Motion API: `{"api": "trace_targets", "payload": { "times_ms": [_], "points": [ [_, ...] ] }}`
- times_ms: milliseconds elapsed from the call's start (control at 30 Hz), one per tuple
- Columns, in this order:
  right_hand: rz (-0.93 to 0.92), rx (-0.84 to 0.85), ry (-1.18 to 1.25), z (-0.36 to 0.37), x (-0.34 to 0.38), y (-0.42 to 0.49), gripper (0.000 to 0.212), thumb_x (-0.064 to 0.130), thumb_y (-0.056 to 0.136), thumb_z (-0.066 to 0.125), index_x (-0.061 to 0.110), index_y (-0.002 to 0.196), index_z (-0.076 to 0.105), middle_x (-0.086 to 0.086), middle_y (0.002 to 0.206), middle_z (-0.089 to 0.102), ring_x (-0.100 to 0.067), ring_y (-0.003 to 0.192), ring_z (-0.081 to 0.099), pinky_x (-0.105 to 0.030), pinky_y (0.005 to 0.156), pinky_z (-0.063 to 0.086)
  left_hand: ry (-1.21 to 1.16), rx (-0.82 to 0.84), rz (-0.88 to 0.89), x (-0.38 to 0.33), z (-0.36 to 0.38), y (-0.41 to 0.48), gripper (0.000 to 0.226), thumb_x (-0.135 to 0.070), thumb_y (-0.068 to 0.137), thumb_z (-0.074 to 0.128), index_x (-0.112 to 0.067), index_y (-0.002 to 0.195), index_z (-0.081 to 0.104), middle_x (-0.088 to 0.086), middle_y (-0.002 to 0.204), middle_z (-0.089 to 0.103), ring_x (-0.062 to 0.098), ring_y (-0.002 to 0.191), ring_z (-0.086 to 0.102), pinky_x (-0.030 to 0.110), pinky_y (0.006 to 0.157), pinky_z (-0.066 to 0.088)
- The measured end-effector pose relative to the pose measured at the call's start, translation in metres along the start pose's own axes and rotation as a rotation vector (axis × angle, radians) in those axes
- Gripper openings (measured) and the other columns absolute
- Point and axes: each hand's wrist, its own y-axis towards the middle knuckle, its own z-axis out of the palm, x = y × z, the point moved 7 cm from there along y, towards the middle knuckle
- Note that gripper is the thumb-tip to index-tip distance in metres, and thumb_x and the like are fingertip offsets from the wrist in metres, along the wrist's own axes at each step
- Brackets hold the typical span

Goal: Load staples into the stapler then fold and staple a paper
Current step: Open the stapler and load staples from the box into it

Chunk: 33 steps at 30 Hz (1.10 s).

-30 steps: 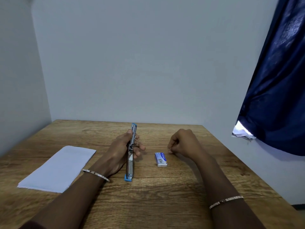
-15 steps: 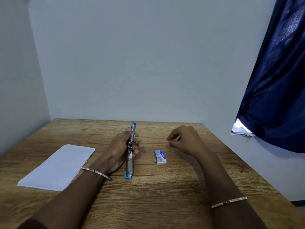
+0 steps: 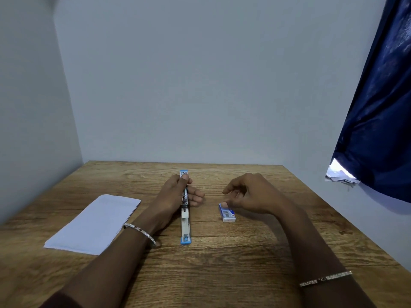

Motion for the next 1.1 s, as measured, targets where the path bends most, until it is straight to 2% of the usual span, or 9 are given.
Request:
{"api": "trace_targets", "payload": {
  "times_ms": [133,233,400,567,667,800,933,1033,1100],
  "points": [
    [0.018,0.183,-0.019,0.012,-0.005,-0.001,0.066,0.049,0.062,0.093,0.032,0.121,0.071,0.014,0.109,0.070,-0.001,0.099,0.062,-0.020,0.079,0.047,0.341,-0.126,0.099,-0.005,-0.014,0.002,0.034,-0.035,0.107,0.046,-0.007,0.100,0.066,0.004,0.093,0.080,0.019,0.085,0.073,0.037,0.082,0.055],
    [0.033,0.256,-0.058,0.017,-0.007,-0.002,0.082,0.051,0.057,0.095,0.033,0.131,0.065,0.014,0.126,0.065,-0.006,0.114,0.058,-0.026,0.089,0.046,0.536,-0.179,0.168,-0.013,-0.023,0.001,0.033,-0.041,0.102,0.055,-0.019,0.090,0.077,-0.006,0.091,0.075,0.009,0.085,0.065,0.028,0.075,0.046],
    [0.016,0.308,-0.046,0.021,-0.002,-0.003,0.071,0.044,0.061,0.095,0.030,0.126,0.070,0.013,0.106,0.067,-0.007,0.101,0.061,-0.024,0.082,0.044,0.735,-0.250,0.154,-0.014,-0.033,0.002,0.045,-0.040,0.097,0.064,0.000,0.079,0.072,0.006,0.064,0.061,0.019,0.063,0.056,0.032,0.061,0.037],
    [-0.005,0.259,-0.027,0.019,0.002,-0.002,0.063,0.040,0.067,0.094,0.027,0.124,0.072,0.004,0.109,0.070,-0.010,0.101,0.063,-0.023,0.080,0.047,0.876,-0.297,0.174,-0.016,-0.033,0.000,0.040,-0.039,0.092,0.072,-0.014,0.122,0.073,0.011,0.096,0.077,0.025,0.098,0.070,0.032,0.083,0.050],
    [-0.018,0.166,0.014,0.016,0.007,0.001,0.063,0.039,0.070,0.092,0.026,0.128,0.071,0.006,0.115,0.069,-0.008,0.104,0.062,-0.020,0.080,0.047,0.954,-0.317,0.197,-0.017,-0.033,0.000,0.038,-0.043,0.090,0.073,-0.016,0.117,0.074,0.007,0.091,0.075,0.022,0.093,0.069,0.034,0.080,0.052],
    [-0.073,0.000,0.102,0.010,0.017,0.004,0.061,0.032,0.071,0.092,0.025,0.127,0.070,0.009,0.121,0.070,-0.006,0.095,0.065,-0.011,0.068,0.041,0.979,-0.312,0.208,-0.015,-0.035,0.003,0.027,-0.042,0.088,0.075,-0.018,0.100,0.078,-0.003,0.079,0.069,0.015,0.081,0.064,0.031,0.072,0.050],
    [-0.145,-0.104,0.244,0.007,0.029,0.004,0.059,0.024,0.070,0.093,0.024,0.124,0.069,0.010,0.122,0.070,-0.009,0.087,0.066,-0.015,0.069,0.051,0.899,-0.370,0.314,-0.025,-0.036,0.000,0.020,-0.036,0.090,0.074,-0.017,0.096,0.077,-0.005,0.076,0.066,0.013,0.075,0.061,0.029,0.067,0.041],
    [-0.197,-0.160,0.337,0.007,0.038,0.002,0.050,0.016,0.074,0.090,0.023,0.119,0.069,0.012,0.121,0.069,-0.005,0.087,0.065,-0.020,0.067,0.058,0.663,-0.422,0.522,-0.049,-0.030,-0.015,0.014,-0.033,0.096,0.066,-0.021,0.096,0.075,-0.007,0.084,0.070,0.012,0.080,0.064,0.027,0.066,0.046],
    [-0.230,-0.203,0.395,0.005,0.044,0.001,0.046,0.014,0.075,0.088,0.022,0.117,0.070,0.011,0.118,0.070,-0.005,0.091,0.065,-0.020,0.066,0.058,0.441,-0.308,0.531,-0.057,-0.023,-0.017,0.017,-0.033,0.099,0.064,-0.021,0.104,0.074,-0.006,0.092,0.073,0.012,0.088,0.069,0.026,0.068,0.056]
  ]
}}
